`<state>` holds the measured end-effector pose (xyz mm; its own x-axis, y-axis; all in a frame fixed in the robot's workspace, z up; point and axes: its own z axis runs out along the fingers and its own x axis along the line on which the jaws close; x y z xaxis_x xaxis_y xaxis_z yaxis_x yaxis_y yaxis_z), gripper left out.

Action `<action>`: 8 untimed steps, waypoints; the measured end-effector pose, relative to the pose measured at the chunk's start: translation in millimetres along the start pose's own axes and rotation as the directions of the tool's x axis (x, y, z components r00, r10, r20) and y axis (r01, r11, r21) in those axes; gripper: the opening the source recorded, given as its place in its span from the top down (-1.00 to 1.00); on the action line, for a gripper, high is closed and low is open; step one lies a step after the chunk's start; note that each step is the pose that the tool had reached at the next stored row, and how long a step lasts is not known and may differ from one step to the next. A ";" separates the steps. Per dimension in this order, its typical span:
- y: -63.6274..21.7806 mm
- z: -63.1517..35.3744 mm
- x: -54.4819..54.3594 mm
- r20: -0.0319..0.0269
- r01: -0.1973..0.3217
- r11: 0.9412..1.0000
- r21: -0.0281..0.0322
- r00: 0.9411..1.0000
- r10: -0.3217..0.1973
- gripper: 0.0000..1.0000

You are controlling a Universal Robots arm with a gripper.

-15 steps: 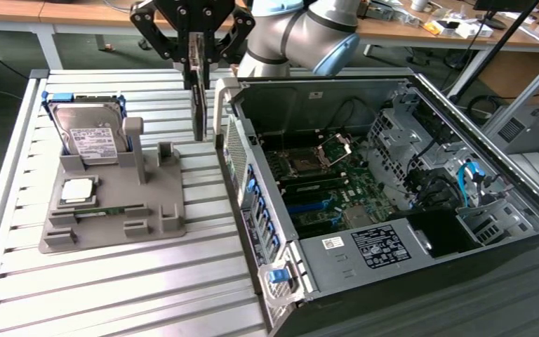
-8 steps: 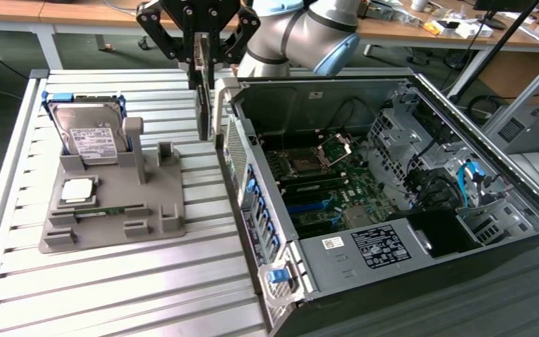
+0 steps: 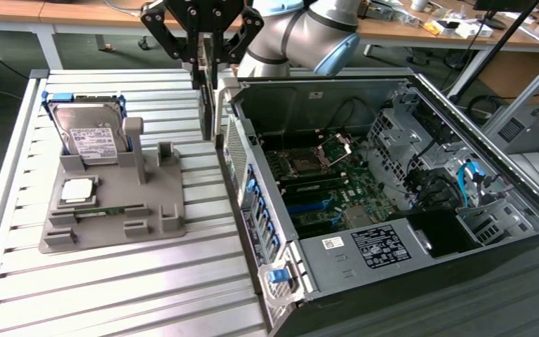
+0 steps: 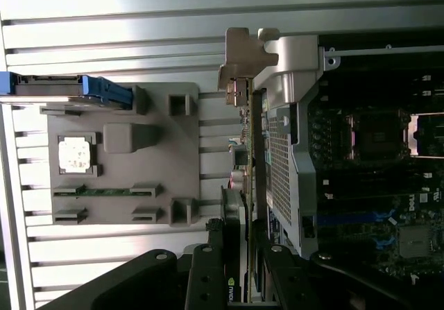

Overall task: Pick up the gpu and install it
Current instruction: 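Pick up the gpu and move the gpu toward the slot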

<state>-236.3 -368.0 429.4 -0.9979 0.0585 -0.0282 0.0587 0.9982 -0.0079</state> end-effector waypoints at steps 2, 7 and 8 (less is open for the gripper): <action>0.0 0.0 -0.8 0.000 0.000 1.000 0.000 1.000 0.000 0.47; 0.1 0.1 -2.7 0.000 0.000 1.000 0.000 1.000 0.000 0.47; 0.1 0.1 -2.9 0.000 0.000 1.000 0.000 1.000 0.000 0.47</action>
<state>-233.3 -368.1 429.4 -0.9979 0.0585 -0.0282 0.0587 0.9982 -0.0079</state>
